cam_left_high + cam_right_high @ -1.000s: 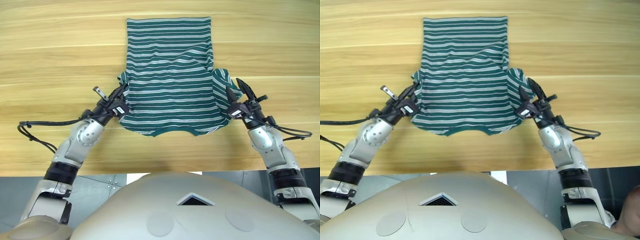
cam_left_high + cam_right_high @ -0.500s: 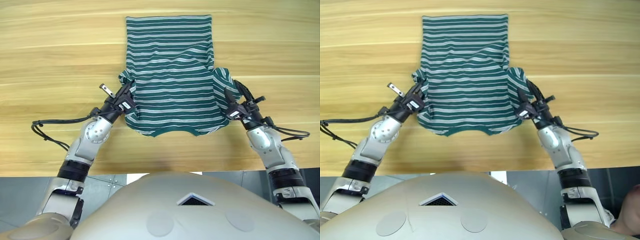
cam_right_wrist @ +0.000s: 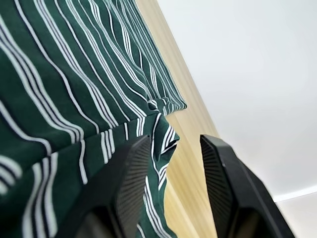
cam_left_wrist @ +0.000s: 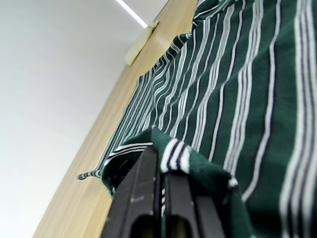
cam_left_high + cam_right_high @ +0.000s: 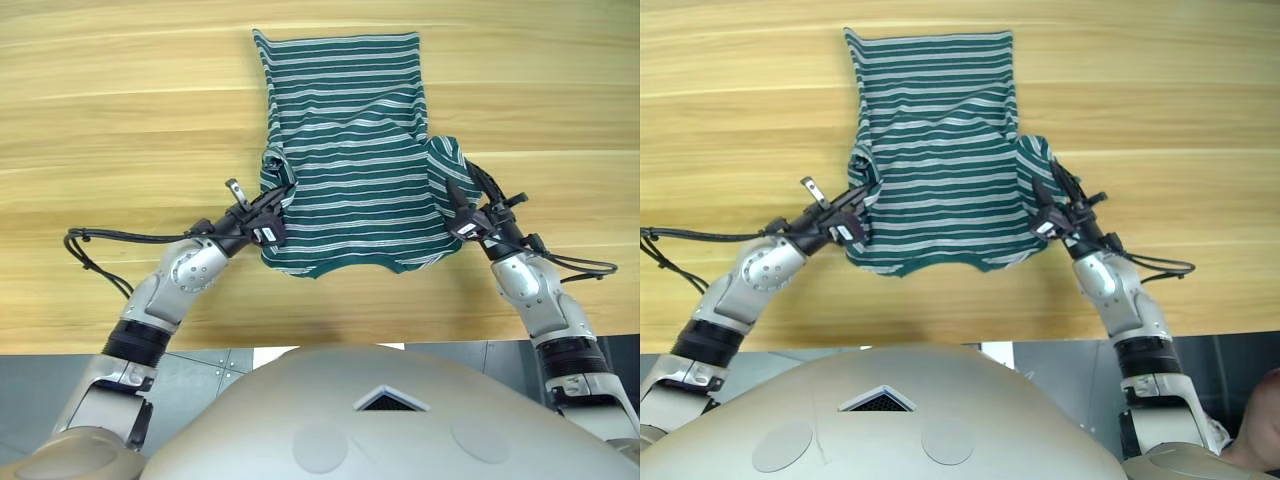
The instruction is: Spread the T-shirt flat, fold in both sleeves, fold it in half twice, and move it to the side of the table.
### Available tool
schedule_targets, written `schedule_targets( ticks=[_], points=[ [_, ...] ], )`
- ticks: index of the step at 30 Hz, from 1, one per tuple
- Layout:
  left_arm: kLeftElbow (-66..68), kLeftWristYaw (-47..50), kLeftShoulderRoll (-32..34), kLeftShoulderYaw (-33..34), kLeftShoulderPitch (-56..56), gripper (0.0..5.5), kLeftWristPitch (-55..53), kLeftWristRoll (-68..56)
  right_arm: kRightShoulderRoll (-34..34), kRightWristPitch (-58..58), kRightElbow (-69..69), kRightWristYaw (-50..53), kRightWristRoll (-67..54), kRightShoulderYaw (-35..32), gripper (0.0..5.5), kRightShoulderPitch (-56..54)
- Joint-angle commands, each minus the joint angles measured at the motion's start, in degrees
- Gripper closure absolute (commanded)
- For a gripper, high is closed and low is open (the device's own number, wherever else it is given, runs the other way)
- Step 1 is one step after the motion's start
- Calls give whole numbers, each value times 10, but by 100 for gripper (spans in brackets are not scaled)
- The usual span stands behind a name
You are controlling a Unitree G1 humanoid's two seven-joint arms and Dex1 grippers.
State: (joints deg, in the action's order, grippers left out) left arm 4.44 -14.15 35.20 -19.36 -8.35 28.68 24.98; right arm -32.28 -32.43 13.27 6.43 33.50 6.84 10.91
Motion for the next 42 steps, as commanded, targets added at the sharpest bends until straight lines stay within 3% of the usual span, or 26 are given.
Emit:
schedule_targets(
  ticks=[1, 11, 14, 21, 27, 34, 39, 42],
  points=[
    [22, -24, 13, -2, -30, 475, -23, 6, 3, 4, 2, 1, 1, 3, 362, -11],
    [19, -8, -1, 23, -35, 323, -29, -10, -3, 3, -2, 3, -1, -1, 362, -6],
    [-32, -26, 23, 34, -91, 323, -20, -33, -7, 3, -9, 2, -3, -5, 362, 0],
    [-121, 35, 11, 172, -132, 323, -41, -73, 2, 6, -10, 3, -2, -2, 362, -5],
    [-184, 8, -26, 140, -168, 323, -5, -117, 1, 0, -36, -8, -7, 2, 362, 7],
    [-158, -83, -2, 41, -210, 323, 14, -81, -13, 16, -55, -15, -22, -27, 362, 4],
    [-109, -59, 5, 68, -199, 323, 0, -41, -102, 41, -127, -40, -14, -143, 362, 56],
    [-96, -45, 2, 75, -192, 323, -2, -25, -159, 41, -130, -99, 34, -127, 362, 128]
  ],
)
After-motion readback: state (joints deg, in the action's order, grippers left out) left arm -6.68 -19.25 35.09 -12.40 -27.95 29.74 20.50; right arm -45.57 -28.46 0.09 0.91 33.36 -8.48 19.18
